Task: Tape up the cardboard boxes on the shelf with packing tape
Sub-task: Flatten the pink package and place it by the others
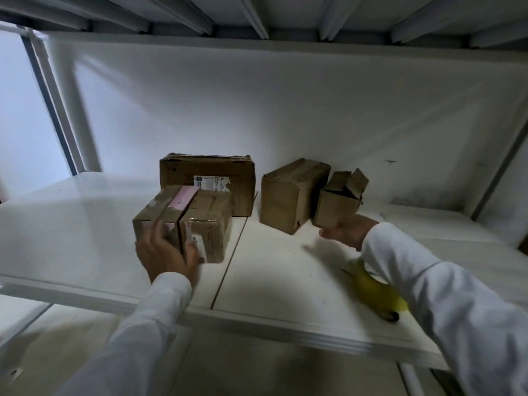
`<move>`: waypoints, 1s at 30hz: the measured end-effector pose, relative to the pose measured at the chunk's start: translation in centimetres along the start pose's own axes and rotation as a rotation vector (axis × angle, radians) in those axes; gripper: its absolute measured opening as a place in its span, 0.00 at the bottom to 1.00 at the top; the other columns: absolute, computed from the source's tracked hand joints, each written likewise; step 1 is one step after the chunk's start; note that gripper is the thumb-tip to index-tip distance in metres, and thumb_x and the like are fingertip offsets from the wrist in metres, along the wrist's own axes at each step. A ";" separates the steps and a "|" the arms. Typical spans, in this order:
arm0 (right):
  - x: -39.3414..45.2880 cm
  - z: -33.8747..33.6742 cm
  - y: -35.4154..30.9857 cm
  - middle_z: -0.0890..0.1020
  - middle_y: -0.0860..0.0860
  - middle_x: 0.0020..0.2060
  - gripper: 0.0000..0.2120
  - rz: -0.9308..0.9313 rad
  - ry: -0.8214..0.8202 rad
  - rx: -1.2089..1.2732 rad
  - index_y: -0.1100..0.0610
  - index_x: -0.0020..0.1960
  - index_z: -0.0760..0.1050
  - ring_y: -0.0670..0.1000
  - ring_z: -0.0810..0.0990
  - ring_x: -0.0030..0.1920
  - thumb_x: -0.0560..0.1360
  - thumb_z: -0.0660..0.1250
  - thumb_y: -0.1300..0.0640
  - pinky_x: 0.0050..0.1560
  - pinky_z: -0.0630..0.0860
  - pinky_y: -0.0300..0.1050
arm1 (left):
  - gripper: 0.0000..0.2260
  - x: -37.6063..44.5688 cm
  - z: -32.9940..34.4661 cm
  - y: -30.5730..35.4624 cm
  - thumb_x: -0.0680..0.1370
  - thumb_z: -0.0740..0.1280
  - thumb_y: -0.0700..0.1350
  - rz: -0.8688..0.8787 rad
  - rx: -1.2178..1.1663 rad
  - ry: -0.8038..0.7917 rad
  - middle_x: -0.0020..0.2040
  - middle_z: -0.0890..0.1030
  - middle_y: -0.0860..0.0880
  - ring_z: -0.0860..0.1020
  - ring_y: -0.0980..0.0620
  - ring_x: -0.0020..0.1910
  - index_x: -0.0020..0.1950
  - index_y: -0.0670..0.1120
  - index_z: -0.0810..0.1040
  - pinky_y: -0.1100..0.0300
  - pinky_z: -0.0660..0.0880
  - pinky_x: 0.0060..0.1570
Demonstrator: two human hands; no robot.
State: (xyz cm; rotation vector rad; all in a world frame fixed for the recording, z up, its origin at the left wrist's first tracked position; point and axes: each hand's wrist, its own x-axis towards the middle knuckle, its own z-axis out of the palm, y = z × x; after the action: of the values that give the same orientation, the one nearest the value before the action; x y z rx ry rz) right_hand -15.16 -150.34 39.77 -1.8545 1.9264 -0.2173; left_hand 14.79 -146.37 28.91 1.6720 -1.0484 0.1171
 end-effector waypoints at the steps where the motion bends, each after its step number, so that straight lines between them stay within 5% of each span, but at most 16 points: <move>1: -0.4 -0.7 1.5 0.69 0.55 0.69 0.32 0.033 0.007 -0.083 0.57 0.72 0.65 0.56 0.69 0.67 0.75 0.63 0.39 0.66 0.64 0.46 | 0.29 -0.5 0.2 0.6 0.70 0.73 0.41 0.069 0.019 -0.072 0.69 0.68 0.37 0.65 0.37 0.68 0.69 0.39 0.67 0.43 0.62 0.69; 5: -2.7 -2.1 5.6 0.78 0.52 0.54 0.28 0.143 -0.128 -0.333 0.56 0.54 0.76 0.53 0.75 0.53 0.72 0.61 0.32 0.53 0.69 0.43 | 0.25 -4.3 2.4 4.2 0.68 0.66 0.47 0.418 0.026 -0.288 0.61 0.74 0.35 0.70 0.38 0.63 0.63 0.38 0.71 0.45 0.66 0.63; 8: -3.6 -1.5 7.7 0.78 0.51 0.51 0.25 0.114 -0.239 -0.317 0.55 0.56 0.76 0.52 0.77 0.54 0.69 0.69 0.37 0.56 0.72 0.44 | 0.26 -7.3 5.1 7.6 0.70 0.61 0.53 0.536 -0.054 -0.467 0.63 0.73 0.39 0.68 0.44 0.63 0.66 0.44 0.65 0.48 0.68 0.63; 11: -4.0 -0.5 8.3 0.76 0.49 0.49 0.22 0.049 -0.265 -0.220 0.56 0.61 0.75 0.50 0.76 0.50 0.70 0.72 0.49 0.49 0.75 0.41 | 0.29 -9.7 7.1 11.7 0.75 0.65 0.53 0.409 -0.091 -0.697 0.71 0.65 0.46 0.65 0.48 0.69 0.73 0.47 0.61 0.58 0.62 0.66; 13: -4.0 0.2 8.5 0.76 0.48 0.51 0.19 0.012 -0.224 -0.299 0.52 0.60 0.75 0.50 0.75 0.52 0.72 0.69 0.47 0.50 0.71 0.40 | 0.31 -11.1 8.5 14.0 0.77 0.67 0.50 0.280 -0.147 -0.867 0.74 0.61 0.50 0.62 0.51 0.71 0.75 0.49 0.56 0.61 0.60 0.67; 17: -2.9 1.6 9.5 0.75 0.50 0.41 0.13 -0.068 -0.123 -0.257 0.55 0.43 0.75 0.53 0.76 0.48 0.69 0.63 0.46 0.49 0.71 0.42 | 0.28 -12.3 10.6 16.5 0.80 0.62 0.39 0.034 -0.330 -1.140 0.76 0.61 0.50 0.61 0.51 0.74 0.77 0.51 0.54 0.59 0.60 0.70; 20: -2.1 2.2 10.1 0.73 0.49 0.38 0.14 -0.109 -0.074 -0.272 0.56 0.39 0.72 0.52 0.74 0.44 0.71 0.63 0.45 0.51 0.73 0.43 | 0.19 -12.5 11.4 16.5 0.81 0.60 0.40 -0.006 -0.308 -1.156 0.69 0.72 0.48 0.71 0.48 0.67 0.72 0.48 0.66 0.57 0.68 0.67; 23: -1.9 3.0 10.4 0.77 0.48 0.44 0.15 -0.132 0.008 -0.295 0.49 0.48 0.75 0.52 0.76 0.49 0.70 0.64 0.39 0.53 0.72 0.42 | 0.07 -12.3 11.8 15.8 0.79 0.64 0.45 0.012 -0.243 -1.116 0.54 0.80 0.48 0.77 0.49 0.55 0.55 0.47 0.78 0.56 0.74 0.60; 26: -1.7 3.9 10.8 0.79 0.47 0.51 0.23 -0.142 0.148 -0.251 0.45 0.55 0.72 0.52 0.76 0.52 0.64 0.64 0.35 0.53 0.73 0.44 | 0.03 -12.1 11.7 15.6 0.77 0.66 0.44 0.054 -0.286 -1.052 0.44 0.80 0.51 0.78 0.51 0.48 0.45 0.48 0.79 0.60 0.74 0.53; 30: -1.8 4.3 11.4 0.79 0.49 0.50 0.21 -0.120 0.236 -0.168 0.45 0.54 0.71 0.53 0.77 0.50 0.66 0.63 0.35 0.50 0.74 0.43 | 0.03 -12.9 11.4 16.5 0.79 0.63 0.43 0.177 -0.213 -0.962 0.48 0.80 0.47 0.77 0.49 0.48 0.45 0.47 0.74 0.58 0.74 0.50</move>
State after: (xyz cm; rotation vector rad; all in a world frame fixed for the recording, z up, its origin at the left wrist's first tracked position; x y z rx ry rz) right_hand -23.70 -146.83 31.56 -2.1412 2.0436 -0.3348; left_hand -9.01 -148.42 29.36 1.4238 -1.8355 -0.7294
